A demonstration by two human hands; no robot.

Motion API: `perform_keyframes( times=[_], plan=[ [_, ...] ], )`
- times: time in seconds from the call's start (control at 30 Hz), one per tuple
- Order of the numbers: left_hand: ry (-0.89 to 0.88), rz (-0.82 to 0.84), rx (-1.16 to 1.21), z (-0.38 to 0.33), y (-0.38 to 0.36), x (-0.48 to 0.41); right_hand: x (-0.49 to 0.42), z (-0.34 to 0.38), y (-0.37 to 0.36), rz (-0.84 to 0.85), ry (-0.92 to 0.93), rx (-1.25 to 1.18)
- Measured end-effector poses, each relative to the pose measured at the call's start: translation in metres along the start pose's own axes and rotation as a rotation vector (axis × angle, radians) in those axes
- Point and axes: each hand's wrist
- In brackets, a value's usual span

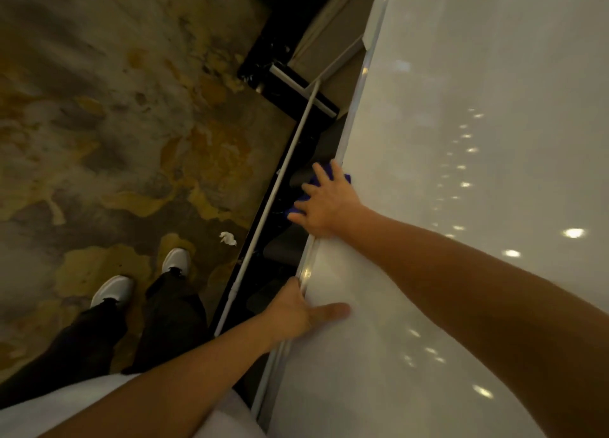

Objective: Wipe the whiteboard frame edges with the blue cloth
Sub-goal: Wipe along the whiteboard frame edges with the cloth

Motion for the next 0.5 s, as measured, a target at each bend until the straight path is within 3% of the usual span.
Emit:
perform_keyframes(
  times=[0.17, 0.23, 0.4, 0.5],
  plan=[
    [-0.054, 0.034, -0.242, -0.011, -0.008, -0.008, 0.032, 0.041, -0.023, 0.051, 0.303, 0.007],
    [-0.002, 0.017, -0.267, -0.013, -0.008, -0.007, 0.011, 0.013, -0.017, 0.0, 0.245, 0.003],
    [0.096, -0.04, -0.205, -0.022, -0.009, -0.021, -0.045, -0.057, 0.005, -0.04, -0.113, -0.018],
    [0.067, -0.114, -0.17, -0.036, -0.009, -0.039, -0.039, -0.025, -0.005, -0.068, -0.009, 0.022]
  ],
)
Point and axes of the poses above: each hand's wrist, its own x-axis away from the middle knuckle, its own y-axis out of the back of the hand, z = x × y, and after that the axes turned 6 degrees about -y, right-handed
